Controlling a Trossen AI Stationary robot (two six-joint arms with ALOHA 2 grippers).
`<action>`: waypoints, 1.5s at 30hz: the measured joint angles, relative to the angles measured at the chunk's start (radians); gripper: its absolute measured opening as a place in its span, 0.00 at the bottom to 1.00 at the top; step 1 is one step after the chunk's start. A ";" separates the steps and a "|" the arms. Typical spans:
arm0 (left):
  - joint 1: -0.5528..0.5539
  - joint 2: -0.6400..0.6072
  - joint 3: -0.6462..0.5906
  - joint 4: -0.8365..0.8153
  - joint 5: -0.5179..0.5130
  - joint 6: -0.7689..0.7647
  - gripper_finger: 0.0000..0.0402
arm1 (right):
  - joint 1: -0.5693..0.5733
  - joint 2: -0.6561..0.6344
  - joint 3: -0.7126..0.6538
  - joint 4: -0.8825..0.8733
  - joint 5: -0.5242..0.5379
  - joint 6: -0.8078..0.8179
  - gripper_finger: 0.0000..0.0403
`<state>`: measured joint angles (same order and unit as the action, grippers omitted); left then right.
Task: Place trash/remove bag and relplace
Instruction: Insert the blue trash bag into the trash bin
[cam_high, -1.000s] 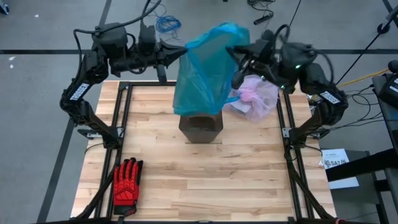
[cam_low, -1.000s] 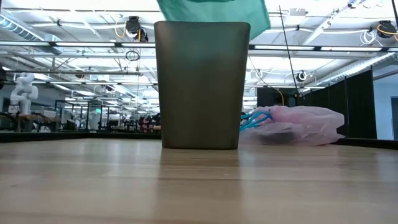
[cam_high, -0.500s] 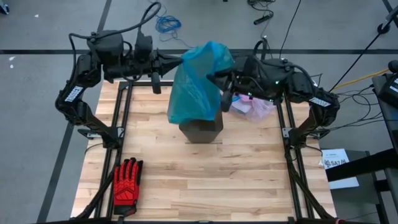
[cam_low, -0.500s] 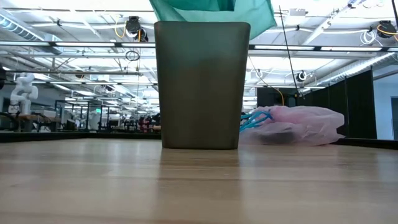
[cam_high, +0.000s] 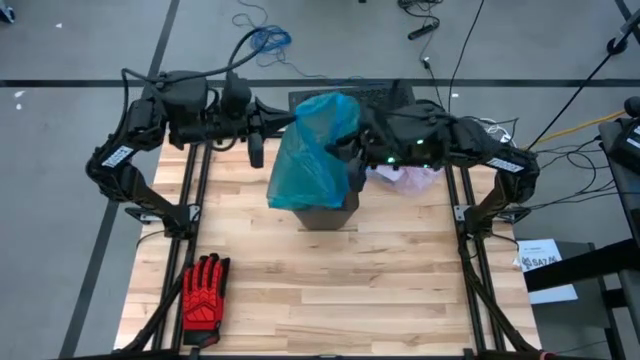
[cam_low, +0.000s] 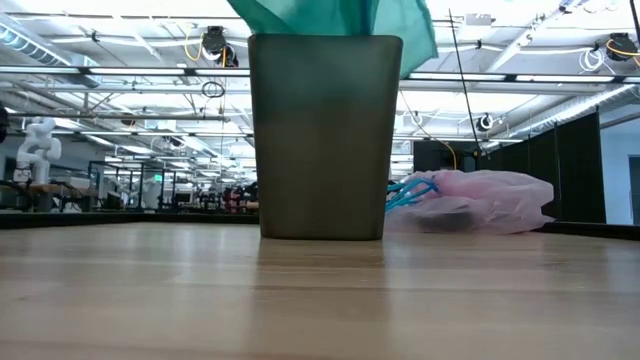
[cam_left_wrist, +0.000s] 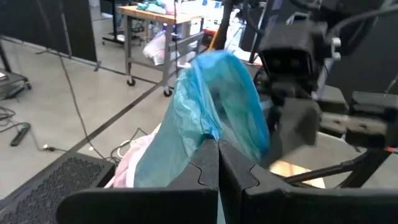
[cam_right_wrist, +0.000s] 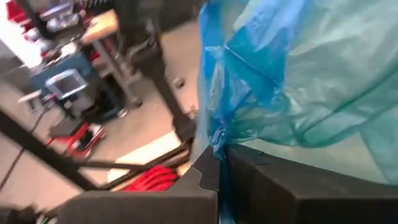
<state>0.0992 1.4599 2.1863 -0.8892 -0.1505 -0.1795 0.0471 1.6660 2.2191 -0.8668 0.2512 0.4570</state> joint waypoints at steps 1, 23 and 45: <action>-0.006 -0.011 -0.016 0.004 -0.014 -0.007 0.00 | 0.000 0.007 -0.005 -0.001 -0.025 0.004 0.00; -0.062 -0.271 -0.463 0.229 -0.168 -0.182 0.00 | -0.040 0.061 -0.069 -0.090 -0.416 0.060 0.30; -0.062 -0.287 -0.464 0.188 -0.172 -0.177 0.00 | -0.107 -0.194 -0.068 -0.163 0.040 -0.051 0.01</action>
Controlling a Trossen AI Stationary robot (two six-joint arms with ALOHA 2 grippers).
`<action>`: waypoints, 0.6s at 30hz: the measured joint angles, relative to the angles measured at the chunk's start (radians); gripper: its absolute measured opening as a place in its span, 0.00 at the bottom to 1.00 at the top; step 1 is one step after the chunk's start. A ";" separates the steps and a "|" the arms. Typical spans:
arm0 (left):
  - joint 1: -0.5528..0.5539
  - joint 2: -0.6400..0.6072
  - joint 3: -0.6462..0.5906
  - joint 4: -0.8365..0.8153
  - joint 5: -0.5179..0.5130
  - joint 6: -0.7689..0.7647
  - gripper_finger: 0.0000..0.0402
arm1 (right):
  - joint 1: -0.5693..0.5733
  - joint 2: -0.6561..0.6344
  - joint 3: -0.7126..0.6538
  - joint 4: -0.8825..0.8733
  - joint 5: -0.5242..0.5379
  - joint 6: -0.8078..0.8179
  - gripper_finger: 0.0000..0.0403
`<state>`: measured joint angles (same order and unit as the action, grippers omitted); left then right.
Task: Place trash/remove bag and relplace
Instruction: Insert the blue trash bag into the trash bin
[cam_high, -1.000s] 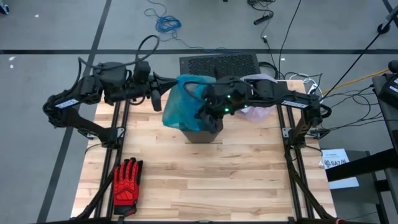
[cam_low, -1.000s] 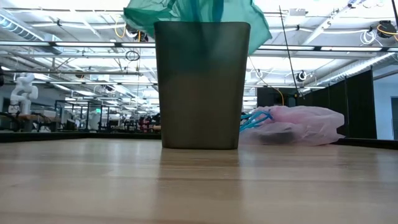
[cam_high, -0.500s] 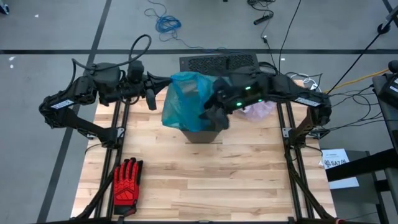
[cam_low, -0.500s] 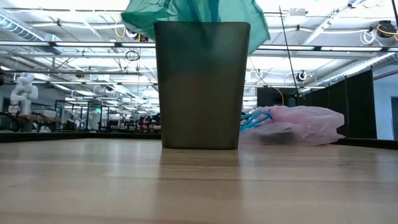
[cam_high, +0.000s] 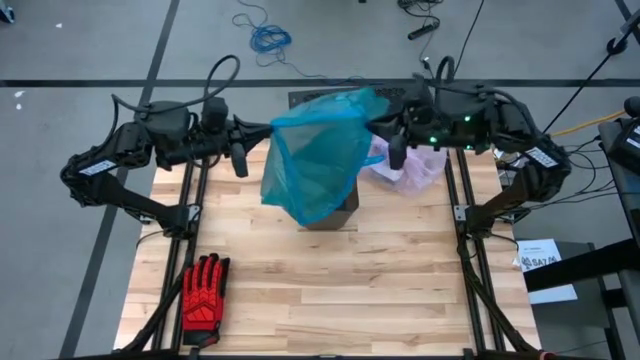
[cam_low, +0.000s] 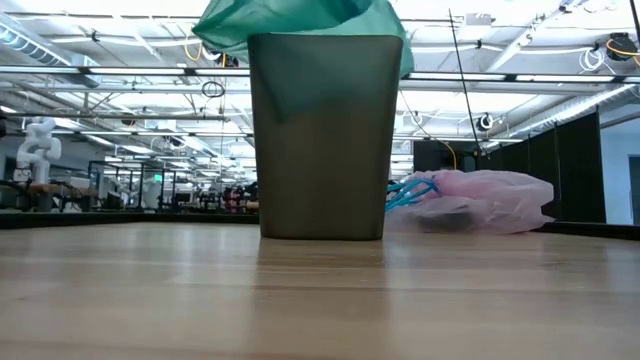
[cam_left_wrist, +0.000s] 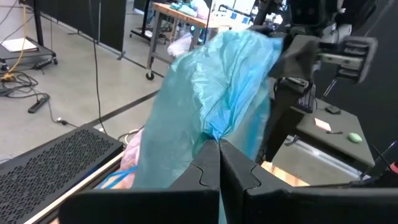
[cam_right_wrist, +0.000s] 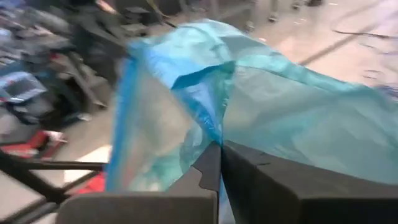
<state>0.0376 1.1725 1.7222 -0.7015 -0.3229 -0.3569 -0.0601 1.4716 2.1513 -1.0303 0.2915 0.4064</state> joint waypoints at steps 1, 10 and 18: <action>0.000 0.000 0.000 0.000 0.000 0.000 0.00 | 0.000 0.001 0.000 -0.015 0.021 -0.002 0.00; 0.000 -0.004 0.000 0.000 0.000 -0.001 0.00 | 0.017 0.007 0.000 0.030 -0.100 0.009 0.05; 0.000 -0.004 0.000 -0.023 0.000 -0.003 0.00 | 0.043 0.005 0.000 0.075 -0.115 0.011 0.40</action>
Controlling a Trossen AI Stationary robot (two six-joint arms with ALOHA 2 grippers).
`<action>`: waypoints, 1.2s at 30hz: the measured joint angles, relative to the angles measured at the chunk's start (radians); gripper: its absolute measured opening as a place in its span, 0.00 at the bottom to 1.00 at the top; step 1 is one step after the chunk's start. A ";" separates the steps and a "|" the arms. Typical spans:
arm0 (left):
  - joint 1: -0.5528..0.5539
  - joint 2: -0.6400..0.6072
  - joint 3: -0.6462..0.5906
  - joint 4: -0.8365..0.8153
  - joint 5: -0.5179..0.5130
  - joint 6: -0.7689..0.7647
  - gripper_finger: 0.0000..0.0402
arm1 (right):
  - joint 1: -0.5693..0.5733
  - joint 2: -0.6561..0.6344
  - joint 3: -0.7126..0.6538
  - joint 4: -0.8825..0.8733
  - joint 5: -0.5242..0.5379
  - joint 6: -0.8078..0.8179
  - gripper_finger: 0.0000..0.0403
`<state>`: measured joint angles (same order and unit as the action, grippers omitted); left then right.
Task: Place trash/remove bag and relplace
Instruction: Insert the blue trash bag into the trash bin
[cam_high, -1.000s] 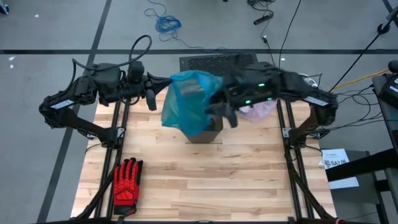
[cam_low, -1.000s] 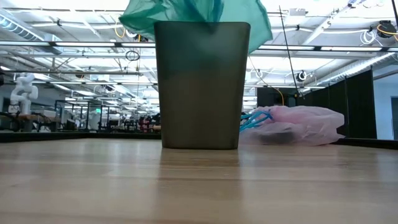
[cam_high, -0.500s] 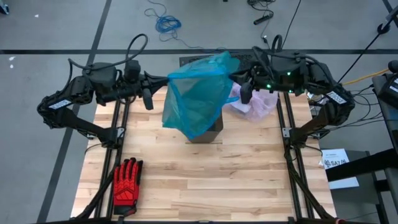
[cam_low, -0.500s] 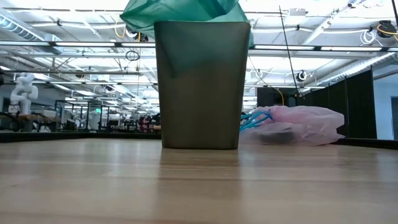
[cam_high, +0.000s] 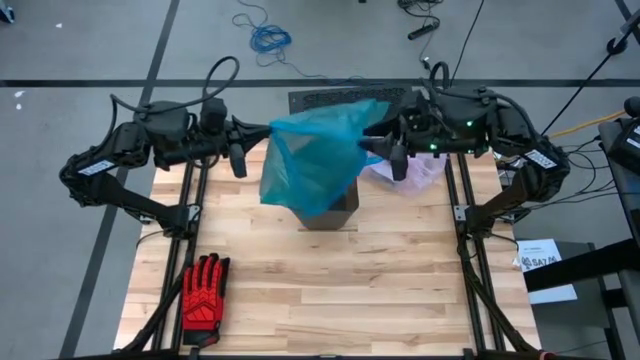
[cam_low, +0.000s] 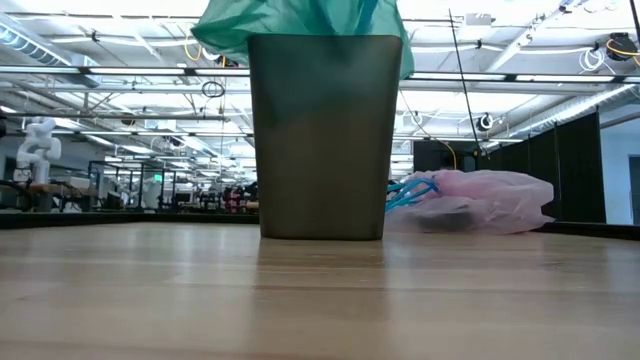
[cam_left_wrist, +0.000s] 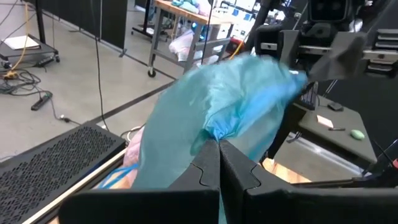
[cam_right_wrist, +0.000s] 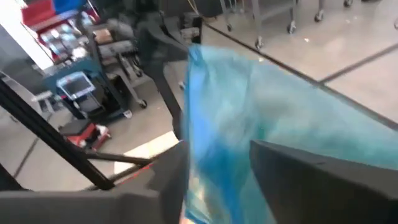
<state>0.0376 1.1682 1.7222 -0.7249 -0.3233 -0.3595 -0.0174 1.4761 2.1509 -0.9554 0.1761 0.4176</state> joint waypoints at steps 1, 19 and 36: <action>0.000 0.000 0.000 0.001 0.000 0.000 0.00 | 0.000 -0.004 0.000 0.016 -0.001 -0.001 0.45; 0.000 -0.019 0.001 0.009 -0.003 -0.003 0.00 | -0.258 0.067 -0.001 -0.366 0.470 -0.013 0.03; -0.008 -0.020 0.001 -0.035 0.005 -0.017 0.00 | -0.177 0.334 -0.001 -0.168 -0.026 0.113 0.00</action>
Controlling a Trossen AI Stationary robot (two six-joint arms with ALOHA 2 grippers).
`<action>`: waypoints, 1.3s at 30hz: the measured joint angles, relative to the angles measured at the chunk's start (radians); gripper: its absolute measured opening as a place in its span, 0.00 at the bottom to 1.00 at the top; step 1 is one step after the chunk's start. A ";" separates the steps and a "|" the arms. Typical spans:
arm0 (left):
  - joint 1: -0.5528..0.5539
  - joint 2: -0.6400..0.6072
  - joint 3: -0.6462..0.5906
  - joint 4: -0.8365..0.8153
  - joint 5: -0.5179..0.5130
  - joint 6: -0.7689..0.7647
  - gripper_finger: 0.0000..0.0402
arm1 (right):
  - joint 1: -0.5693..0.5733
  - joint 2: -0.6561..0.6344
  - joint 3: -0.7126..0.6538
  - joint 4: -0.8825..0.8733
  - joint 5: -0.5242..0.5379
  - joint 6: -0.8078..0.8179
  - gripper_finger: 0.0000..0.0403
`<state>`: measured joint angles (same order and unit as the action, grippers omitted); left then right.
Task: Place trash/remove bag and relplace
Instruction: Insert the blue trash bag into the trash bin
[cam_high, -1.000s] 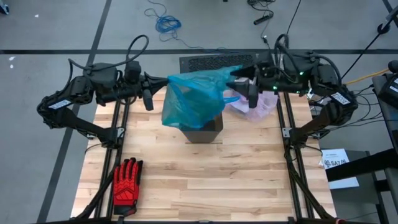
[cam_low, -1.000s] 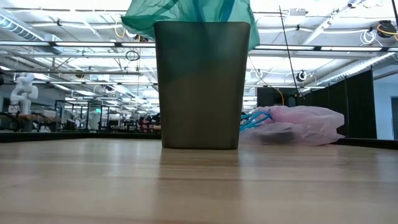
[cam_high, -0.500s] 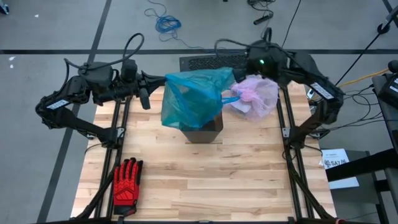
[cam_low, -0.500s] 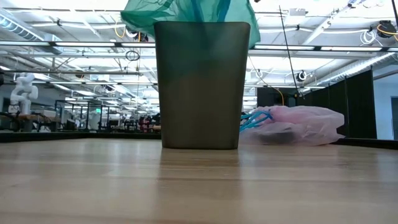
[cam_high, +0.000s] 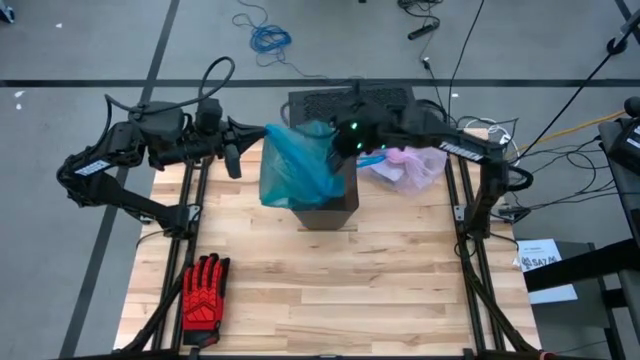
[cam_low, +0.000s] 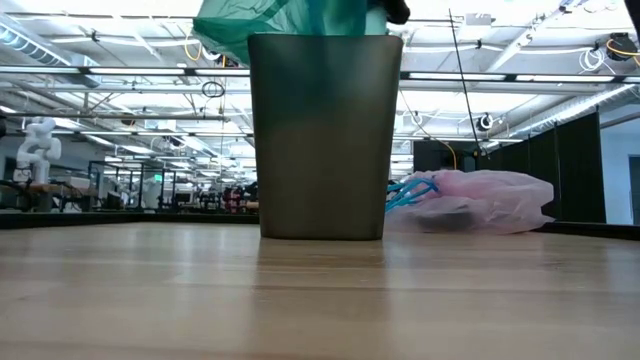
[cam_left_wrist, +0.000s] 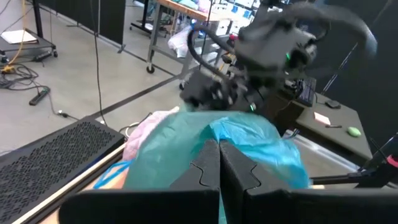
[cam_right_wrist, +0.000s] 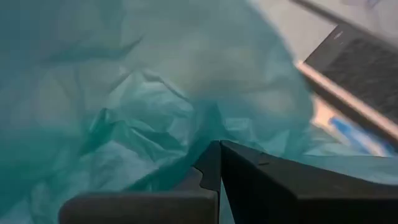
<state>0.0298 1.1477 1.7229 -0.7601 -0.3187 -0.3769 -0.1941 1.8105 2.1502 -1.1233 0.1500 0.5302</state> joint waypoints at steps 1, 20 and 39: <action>0.000 0.000 0.000 0.001 0.000 -0.002 0.00 | 0.014 0.009 0.000 -0.001 0.000 0.020 0.00; -0.019 -0.052 0.000 -0.008 0.027 -0.037 0.00 | 0.091 0.211 0.000 0.019 -0.104 0.213 0.00; -0.019 -0.084 0.000 -0.085 0.031 -0.088 0.00 | 0.151 0.317 0.000 0.149 -0.439 0.266 0.00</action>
<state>0.0105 1.0641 1.7226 -0.8455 -0.2878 -0.4648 -0.0429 2.1274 2.1506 -0.9741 -0.2894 0.7959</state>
